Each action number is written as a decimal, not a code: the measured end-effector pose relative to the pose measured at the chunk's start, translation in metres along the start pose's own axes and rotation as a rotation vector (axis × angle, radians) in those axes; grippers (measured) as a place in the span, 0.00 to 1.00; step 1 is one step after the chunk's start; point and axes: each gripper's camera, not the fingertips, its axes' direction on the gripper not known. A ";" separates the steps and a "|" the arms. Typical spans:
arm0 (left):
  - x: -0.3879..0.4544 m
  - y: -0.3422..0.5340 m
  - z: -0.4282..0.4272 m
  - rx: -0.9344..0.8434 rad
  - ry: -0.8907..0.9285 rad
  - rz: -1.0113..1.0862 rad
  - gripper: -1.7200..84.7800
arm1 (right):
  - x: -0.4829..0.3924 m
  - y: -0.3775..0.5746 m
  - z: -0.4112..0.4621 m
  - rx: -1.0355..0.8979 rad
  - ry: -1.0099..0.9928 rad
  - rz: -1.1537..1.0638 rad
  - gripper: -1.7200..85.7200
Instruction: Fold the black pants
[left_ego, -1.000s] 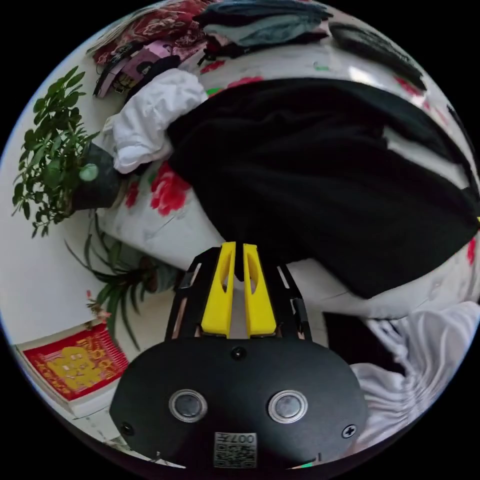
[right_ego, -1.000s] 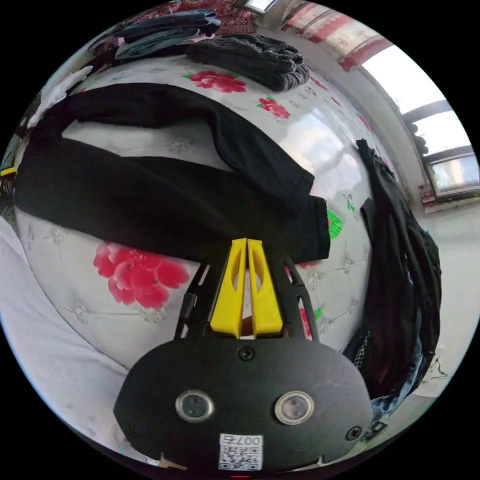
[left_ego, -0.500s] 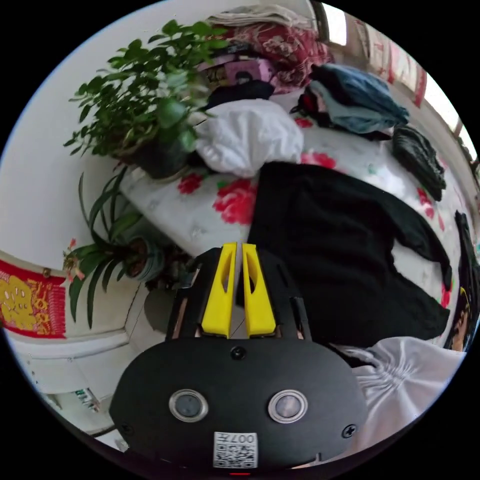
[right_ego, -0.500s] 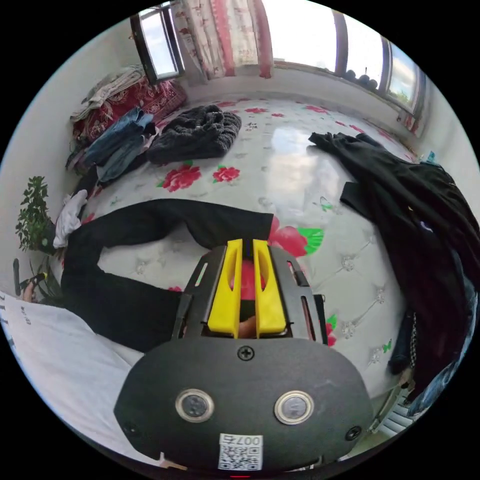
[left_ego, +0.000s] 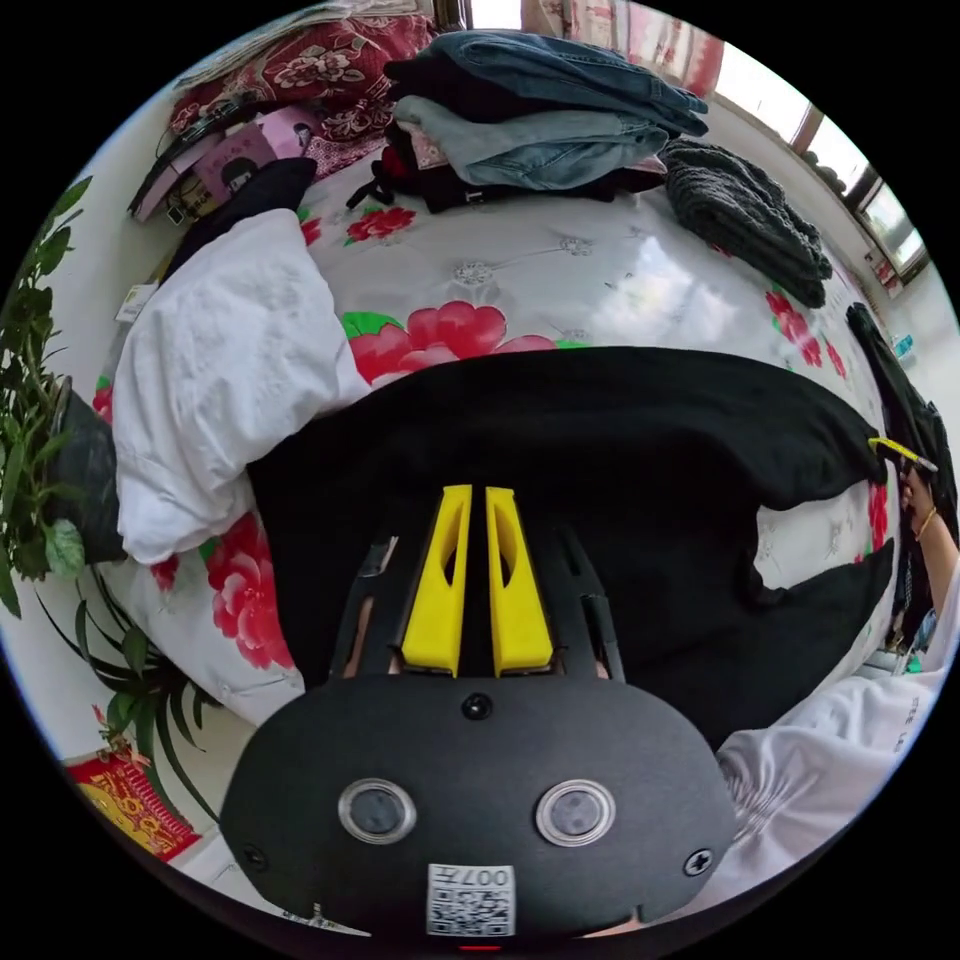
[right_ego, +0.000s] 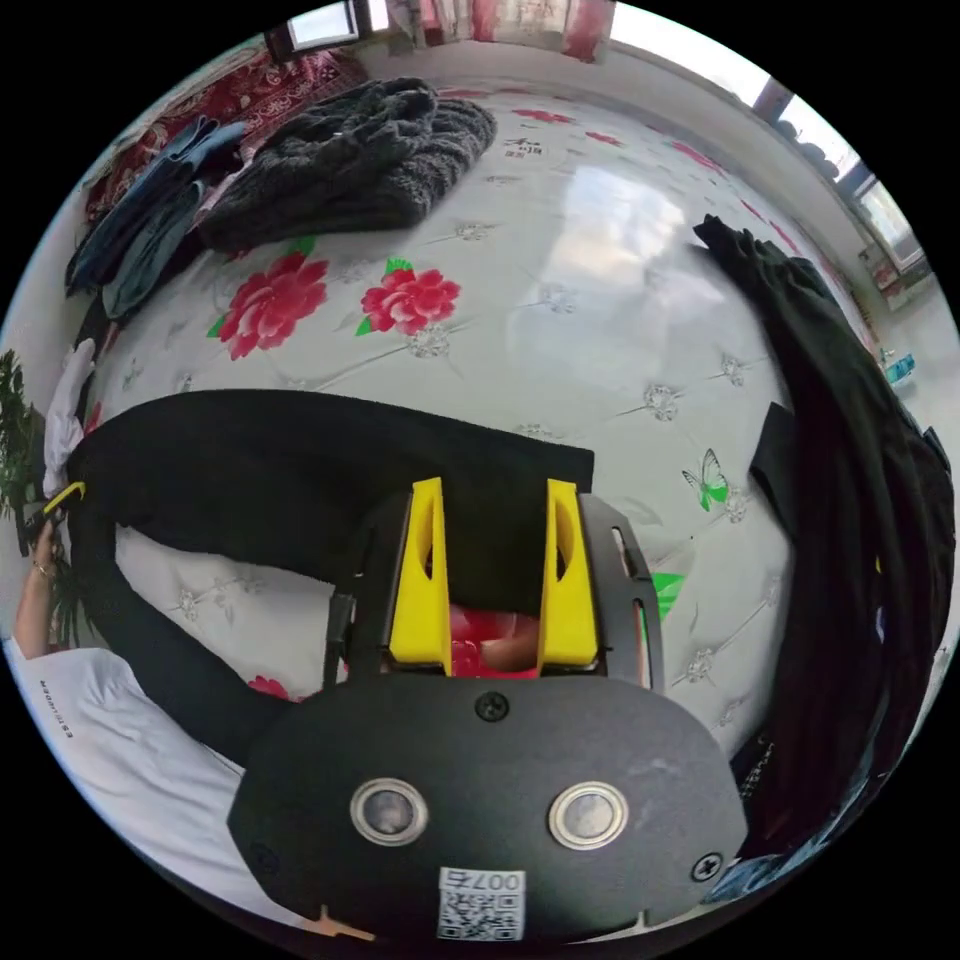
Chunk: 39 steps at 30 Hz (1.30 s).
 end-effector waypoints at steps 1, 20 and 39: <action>-0.002 0.000 -0.003 -0.007 0.026 0.005 0.05 | 0.012 -0.006 -0.002 -0.008 0.004 0.047 0.14; 0.043 -0.066 -0.024 -0.041 -0.070 0.233 0.02 | -0.016 -0.024 -0.021 -0.055 0.025 -0.225 0.03; 0.069 0.245 -0.168 0.132 0.080 0.025 0.01 | 0.088 0.279 -0.157 0.294 -0.159 -0.054 0.02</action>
